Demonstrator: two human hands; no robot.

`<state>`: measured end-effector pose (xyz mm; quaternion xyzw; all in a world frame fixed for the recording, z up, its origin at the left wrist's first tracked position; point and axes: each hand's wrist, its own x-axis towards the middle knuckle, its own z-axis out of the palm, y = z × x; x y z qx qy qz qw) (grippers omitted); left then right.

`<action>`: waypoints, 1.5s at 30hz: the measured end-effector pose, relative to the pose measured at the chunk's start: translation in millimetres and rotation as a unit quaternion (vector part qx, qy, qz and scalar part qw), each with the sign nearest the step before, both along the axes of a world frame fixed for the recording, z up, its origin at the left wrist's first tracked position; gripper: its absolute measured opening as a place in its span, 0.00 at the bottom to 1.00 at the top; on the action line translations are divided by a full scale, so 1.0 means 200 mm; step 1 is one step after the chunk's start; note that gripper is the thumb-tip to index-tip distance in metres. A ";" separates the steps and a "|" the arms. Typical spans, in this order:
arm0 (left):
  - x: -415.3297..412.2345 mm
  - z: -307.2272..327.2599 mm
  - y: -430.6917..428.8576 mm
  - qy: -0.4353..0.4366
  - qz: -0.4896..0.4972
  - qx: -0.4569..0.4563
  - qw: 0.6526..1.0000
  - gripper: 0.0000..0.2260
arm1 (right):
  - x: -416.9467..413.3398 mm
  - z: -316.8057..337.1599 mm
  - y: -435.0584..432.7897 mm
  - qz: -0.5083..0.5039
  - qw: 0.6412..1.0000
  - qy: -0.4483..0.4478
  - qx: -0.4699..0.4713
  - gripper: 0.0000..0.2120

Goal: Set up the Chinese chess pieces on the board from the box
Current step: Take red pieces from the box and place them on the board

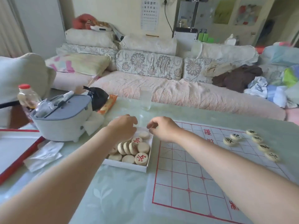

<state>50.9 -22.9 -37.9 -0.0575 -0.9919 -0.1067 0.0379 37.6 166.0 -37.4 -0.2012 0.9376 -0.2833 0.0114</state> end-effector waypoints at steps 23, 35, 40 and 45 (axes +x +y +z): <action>0.09 -0.11 -0.47 -0.119 -0.018 0.069 0.990 0.15 | -0.16 -0.13 -0.51 0.062 0.990 0.001 0.126 0.13; 0.03 -0.14 -0.62 -0.007 0.061 0.131 0.989 0.11 | -0.30 -0.25 -0.79 0.045 0.953 0.052 0.296 0.24; 0.03 -0.17 -0.60 -0.010 0.077 0.150 0.986 0.13 | -0.29 -0.25 -0.79 0.035 0.953 0.053 0.297 0.26; -0.02 -0.15 -0.50 0.004 0.083 0.172 0.982 0.19 | -0.22 -0.16 -0.72 0.061 0.976 0.054 0.201 0.23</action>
